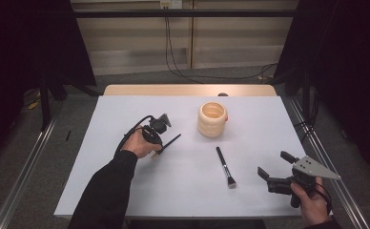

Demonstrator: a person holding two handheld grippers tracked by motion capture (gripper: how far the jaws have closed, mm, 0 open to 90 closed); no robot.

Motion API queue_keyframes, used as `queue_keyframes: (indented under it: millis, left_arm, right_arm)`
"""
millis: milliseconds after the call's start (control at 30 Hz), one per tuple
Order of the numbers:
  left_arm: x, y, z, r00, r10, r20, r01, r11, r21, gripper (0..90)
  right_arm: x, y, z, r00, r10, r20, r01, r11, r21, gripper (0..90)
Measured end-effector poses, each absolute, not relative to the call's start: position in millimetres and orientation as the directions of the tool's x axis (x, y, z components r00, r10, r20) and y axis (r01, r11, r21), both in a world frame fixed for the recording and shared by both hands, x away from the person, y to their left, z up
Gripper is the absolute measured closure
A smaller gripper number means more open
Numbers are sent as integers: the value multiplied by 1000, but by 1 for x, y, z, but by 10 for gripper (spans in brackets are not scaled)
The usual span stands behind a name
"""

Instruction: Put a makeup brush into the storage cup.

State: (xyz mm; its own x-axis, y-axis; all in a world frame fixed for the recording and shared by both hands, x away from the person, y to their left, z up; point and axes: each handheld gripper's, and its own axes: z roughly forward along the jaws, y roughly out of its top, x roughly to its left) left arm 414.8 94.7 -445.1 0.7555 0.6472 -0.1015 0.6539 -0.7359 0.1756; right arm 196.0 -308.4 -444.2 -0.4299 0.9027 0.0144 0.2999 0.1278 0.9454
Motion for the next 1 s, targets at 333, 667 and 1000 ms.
queue_keyframes:
  millis: [333,667,1000]
  left_arm:
    - [411,98,-444,725,675,-136,685,-691,231,837]
    - [407,111,-431,717,678,-162,689,-653,315,837]
    - [398,123,-425,719,672,-178,675,-616,406,837]
  right_arm:
    - [196,-308,-444,-428,904,15,301,127,945,0]
    - [196,-309,-444,-425,905,15,302,126,945,0]
    - [196,-309,-444,-424,906,13,299,127,946,0]
